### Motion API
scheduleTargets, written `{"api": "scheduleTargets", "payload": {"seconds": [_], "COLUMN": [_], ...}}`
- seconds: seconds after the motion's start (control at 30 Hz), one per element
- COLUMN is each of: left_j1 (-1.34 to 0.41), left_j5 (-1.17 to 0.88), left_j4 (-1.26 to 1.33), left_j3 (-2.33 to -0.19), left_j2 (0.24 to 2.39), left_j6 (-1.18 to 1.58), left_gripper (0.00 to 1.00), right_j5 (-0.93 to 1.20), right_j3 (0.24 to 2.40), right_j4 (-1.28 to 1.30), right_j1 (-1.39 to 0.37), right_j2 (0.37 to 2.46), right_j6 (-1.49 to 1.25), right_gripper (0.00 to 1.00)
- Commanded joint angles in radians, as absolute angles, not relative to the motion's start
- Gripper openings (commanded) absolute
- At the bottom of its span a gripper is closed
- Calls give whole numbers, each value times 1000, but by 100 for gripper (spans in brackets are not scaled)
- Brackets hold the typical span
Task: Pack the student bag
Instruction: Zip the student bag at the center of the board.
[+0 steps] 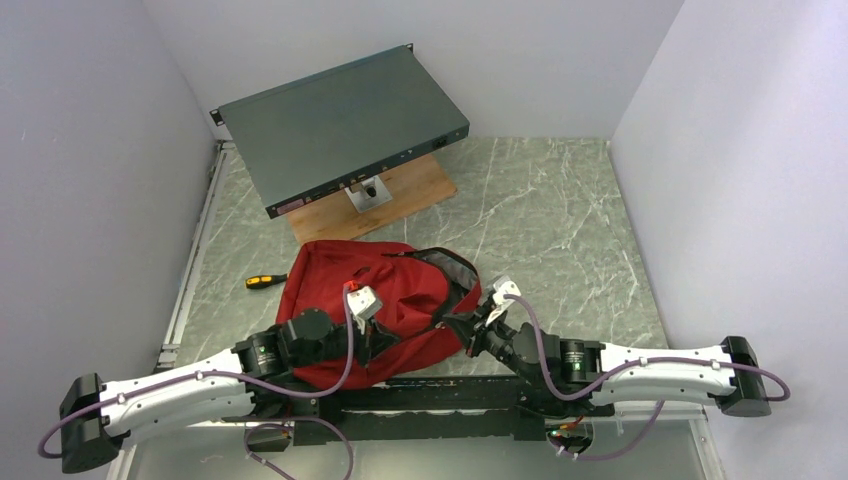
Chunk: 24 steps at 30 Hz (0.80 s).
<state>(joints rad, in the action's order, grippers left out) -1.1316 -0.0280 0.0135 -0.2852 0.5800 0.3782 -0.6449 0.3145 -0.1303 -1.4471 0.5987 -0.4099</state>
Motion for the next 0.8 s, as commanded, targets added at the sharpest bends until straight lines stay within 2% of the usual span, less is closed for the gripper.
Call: {"api": "scheduleTargets", "payload": {"seconds": [0.0,0.03,0.07,0.2,0.27,0.3,0.37,0.47,0.53,0.6,0.7,0.77], "left_j1": [-1135,-1135,-1135,-1135,-1135,-1136,-1135,-1135,-1136,-1146,-1180,-1205], "left_j5": [-21,-15,-8,-15,-22,-22,-22,-55,-103,-129,-108,-79], "left_j4": [-126,-138,-159,-259,-300,-317,-320,-261,-205,-175,-164,-181], "left_j3": [-298,-316,-345,-488,-557,-589,-638,-656,-660,-671,-691,-713], "left_j2": [594,609,627,703,741,752,765,779,800,830,889,927], "left_j6": [373,382,393,412,417,420,424,429,432,434,422,416], "left_gripper": [0,0,6,58,70,73,74,67,52,44,44,48], "right_j5": [-787,-755,-730,-624,-590,-579,-566,-555,-553,-547,-546,-547], "right_j3": [368,379,391,429,439,442,447,456,465,469,465,461], "right_j4": [29,16,6,-72,-95,-102,-107,-96,-87,-84,-88,-93], "right_j1": [-1359,-1355,-1355,-1354,-1354,-1354,-1353,-1354,-1353,-1353,-1353,-1353], "right_j2": [566,588,613,710,733,738,740,723,708,694,685,683], "right_j6": [-379,-369,-361,-320,-321,-325,-338,-357,-371,-377,-383,-386], "right_gripper": [0,0,0,0,0,0,0,0,0,0,0,0]}}
